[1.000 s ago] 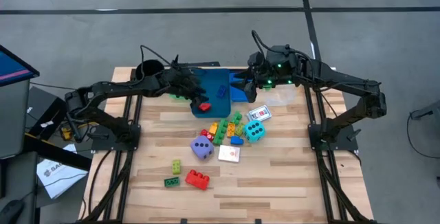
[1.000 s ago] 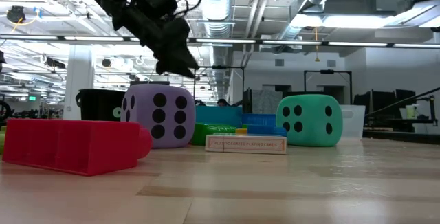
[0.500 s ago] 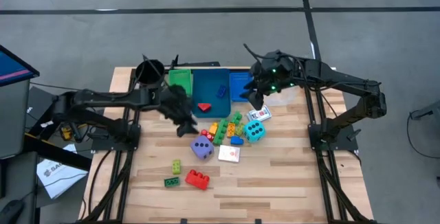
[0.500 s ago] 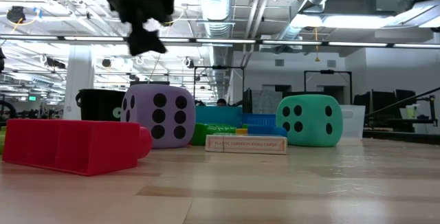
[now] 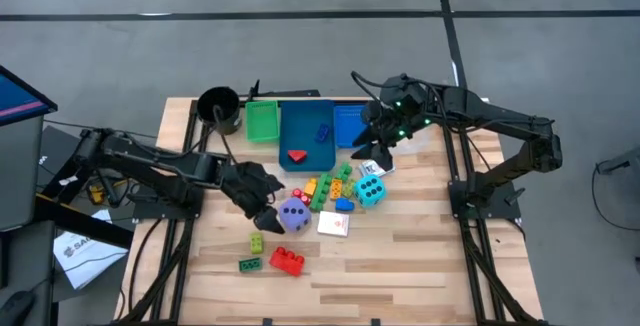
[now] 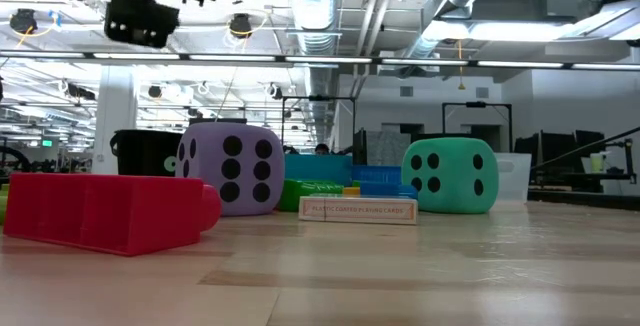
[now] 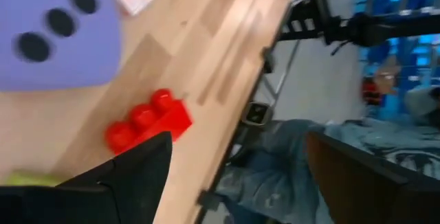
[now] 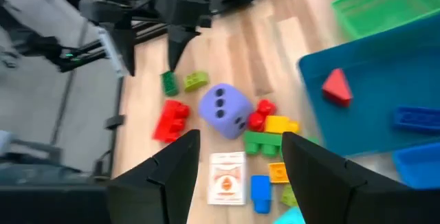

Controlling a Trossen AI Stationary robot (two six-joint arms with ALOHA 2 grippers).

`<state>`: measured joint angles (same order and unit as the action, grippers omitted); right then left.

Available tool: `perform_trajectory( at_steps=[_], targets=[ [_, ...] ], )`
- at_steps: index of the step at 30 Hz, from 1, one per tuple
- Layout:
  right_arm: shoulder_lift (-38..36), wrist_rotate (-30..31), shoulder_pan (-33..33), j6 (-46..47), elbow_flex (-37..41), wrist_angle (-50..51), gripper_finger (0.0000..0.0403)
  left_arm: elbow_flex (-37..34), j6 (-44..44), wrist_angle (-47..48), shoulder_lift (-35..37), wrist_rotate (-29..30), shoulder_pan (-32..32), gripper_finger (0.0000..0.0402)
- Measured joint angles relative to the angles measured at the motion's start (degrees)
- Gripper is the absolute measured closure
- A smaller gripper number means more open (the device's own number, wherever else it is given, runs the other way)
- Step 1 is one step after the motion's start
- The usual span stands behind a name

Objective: Pick & Place Toys
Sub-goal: Put the large blue game piece into the transparent bin

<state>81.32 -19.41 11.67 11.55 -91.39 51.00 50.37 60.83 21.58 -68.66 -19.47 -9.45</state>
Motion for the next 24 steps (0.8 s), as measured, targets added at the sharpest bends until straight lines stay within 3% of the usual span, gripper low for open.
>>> perform_trajectory(
  at_steps=[4,8,13,16,21,24],
  targets=[
    [0.2,-1.6,-1.1,1.8,0.0,-0.2,0.0200,0.0,0.6,-1.5,0.0,1.3,0.7,0.0078],
    [0.5,-1.2,-2.8,2.0,0.0,-0.4,0.0200,0.0,-6.0,2.6,0.0,2.6,1.9,0.0078],
    [1.9,-0.6,-5.9,2.4,0.1,-1.0,0.0200,0.0,-20.7,10.8,0.0,12.9,3.7,0.0078],
    [3.6,0.3,-8.2,6.8,0.0,-4.0,0.0200,0.0,-23.7,11.4,-0.1,16.7,5.5,0.0078],
    [8.4,0.4,-11.7,17.0,0.0,-13.0,0.0200,0.0,-23.1,10.9,-0.1,14.8,8.0,0.0078],
    [11.4,1.6,-13.8,21.5,0.0,-16.8,0.0200,0.0,-28.2,10.8,-0.1,12.6,8.6,0.0078]
  ],
)
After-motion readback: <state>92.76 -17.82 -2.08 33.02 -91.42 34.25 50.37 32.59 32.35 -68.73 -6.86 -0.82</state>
